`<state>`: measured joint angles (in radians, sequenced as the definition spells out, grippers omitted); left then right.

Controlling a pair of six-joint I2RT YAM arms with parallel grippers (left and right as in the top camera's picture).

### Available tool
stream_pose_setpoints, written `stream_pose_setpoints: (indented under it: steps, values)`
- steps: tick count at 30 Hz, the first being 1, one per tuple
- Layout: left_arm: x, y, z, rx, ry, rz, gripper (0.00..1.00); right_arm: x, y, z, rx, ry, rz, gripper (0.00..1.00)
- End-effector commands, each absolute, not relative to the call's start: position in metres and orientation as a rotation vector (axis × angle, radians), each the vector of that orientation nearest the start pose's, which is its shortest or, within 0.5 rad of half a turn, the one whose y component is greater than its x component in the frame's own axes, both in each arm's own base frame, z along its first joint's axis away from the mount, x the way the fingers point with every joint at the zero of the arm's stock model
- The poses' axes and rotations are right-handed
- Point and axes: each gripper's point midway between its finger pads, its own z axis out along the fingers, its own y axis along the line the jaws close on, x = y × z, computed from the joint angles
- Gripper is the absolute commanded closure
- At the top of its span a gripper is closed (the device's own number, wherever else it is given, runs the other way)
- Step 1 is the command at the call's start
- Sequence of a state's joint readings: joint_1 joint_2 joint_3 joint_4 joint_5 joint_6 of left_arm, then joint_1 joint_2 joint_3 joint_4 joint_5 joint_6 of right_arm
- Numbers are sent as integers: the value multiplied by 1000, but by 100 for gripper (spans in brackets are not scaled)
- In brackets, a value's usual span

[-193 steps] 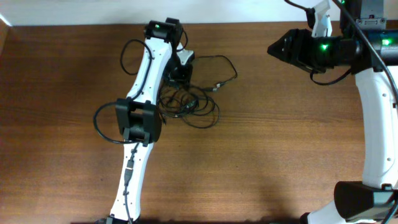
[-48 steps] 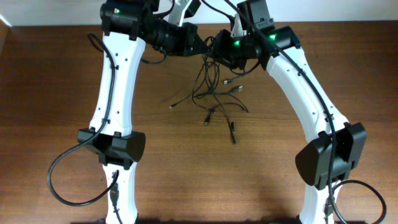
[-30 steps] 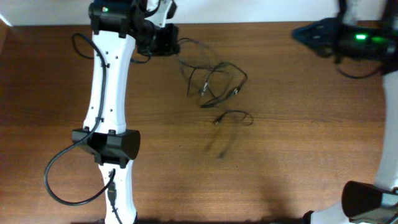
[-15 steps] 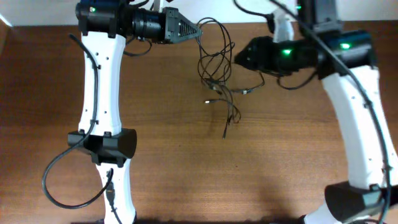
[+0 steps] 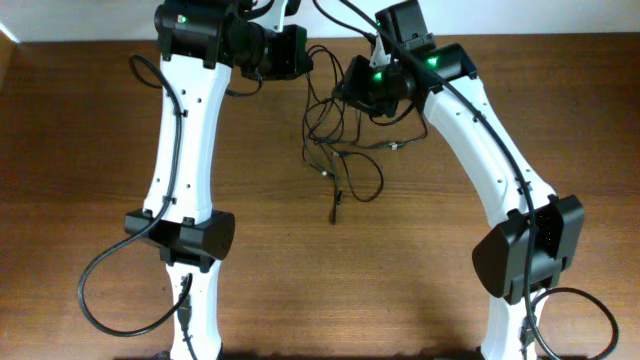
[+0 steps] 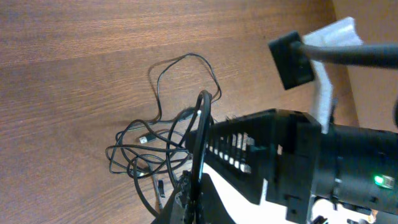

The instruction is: Untangle cables

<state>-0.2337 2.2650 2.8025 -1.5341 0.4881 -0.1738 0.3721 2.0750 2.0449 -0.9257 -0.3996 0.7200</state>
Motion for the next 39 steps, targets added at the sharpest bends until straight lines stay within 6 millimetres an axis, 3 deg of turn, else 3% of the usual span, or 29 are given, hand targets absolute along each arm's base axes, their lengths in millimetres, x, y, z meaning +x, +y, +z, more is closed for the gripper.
stream_pose_setpoints:
  steps: [1, 4, 6, 7, 9, 11, 12, 15, 16, 18, 20, 21, 22, 23, 27, 28, 30, 32, 33, 35, 36, 38, 39]
  values:
    - [458, -193, 311, 267, 2547, -774, 100, 477, 255, 196, 330, 2661, 862, 77]
    - [458, -190, 308, 257, 2558, -748, 100, 474, 252, 176, 341, 2719, 825, 96]
    - [465, -175, 302, 216, 2573, -619, 100, 471, 243, 185, 270, 2718, 839, 96]
    - [472, -160, 296, 176, 2582, -490, 100, 467, 239, 201, 187, 2695, 875, 96]
    - [477, -122, 278, 24, 2645, -295, 100, 449, 224, 258, -10, 2587, 1040, 96]
    - [478, -85, 271, -82, 2683, -258, 100, 417, 165, 345, -117, 2370, 1289, 96]
    - [479, -73, 271, -114, 2685, -250, 100, 405, 144, 368, -131, 2295, 1359, 96]
    - [478, -70, 270, -122, 2688, -248, 100, 371, 82, 421, -113, 2072, 1551, 96]
    - [478, -70, 270, -123, 2689, -247, 100, 368, 70, 429, -99, 2025, 1586, 96]
    - [477, -77, 271, -82, 2689, -272, 100, 374, 61, 421, -54, 2058, 1516, 96]
    - [468, -133, 288, 386, 2580, -553, 100, 384, 69, 399, -20, 2173, 1365, 87]
    - [457, -157, 307, 583, 2471, -673, 100, 387, 72, 390, -11, 2218, 1304, 75]
    - [447, -170, 330, 676, 2368, -743, 100, 390, 73, 380, 5, 2263, 1225, 66]
    - [436, -174, 366, 709, 2250, -758, 100, 393, 69, 375, 23, 2282, 1178, 62]
    - [365, -165, 525, 703, 1763, -649, 100, 394, 60, 362, 82, 2340, 1092, 48]
    - [352, -163, 543, 688, 1716, -646, 100, 393, 63, 362, 76, 2343, 1096, 46]
    - [352, -162, 540, 638, 1754, -675, 100, 392, 74, 361, 43, 2354, 1103, 43]
    - [381, -147, 514, 495, 1890, -605, 100, 390, 91, 361, -12, 2363, 1123, 41]
    - [386, -151, 512, 403, 1929, -706, 100, 389, 105, 362, -59, 2362, 1136, 37]
    - [372, -169, 542, 467, 1809, -869, 100, 389, 137, 350, -109, 2420, 1104, 33]
    - [370, -159, 554, 404, 1791, -886, 100, 391, 149, 337, -122, 2468, 1055, 31]
    - [374, -136, 560, 288, 1792, -821, 100, 396, 161, 332, -144, 2471, 1073, 29]
    - [362, -141, 572, 331, 1754, -900, 100, 399, 172, 333, -176, 2455, 1096, 28]
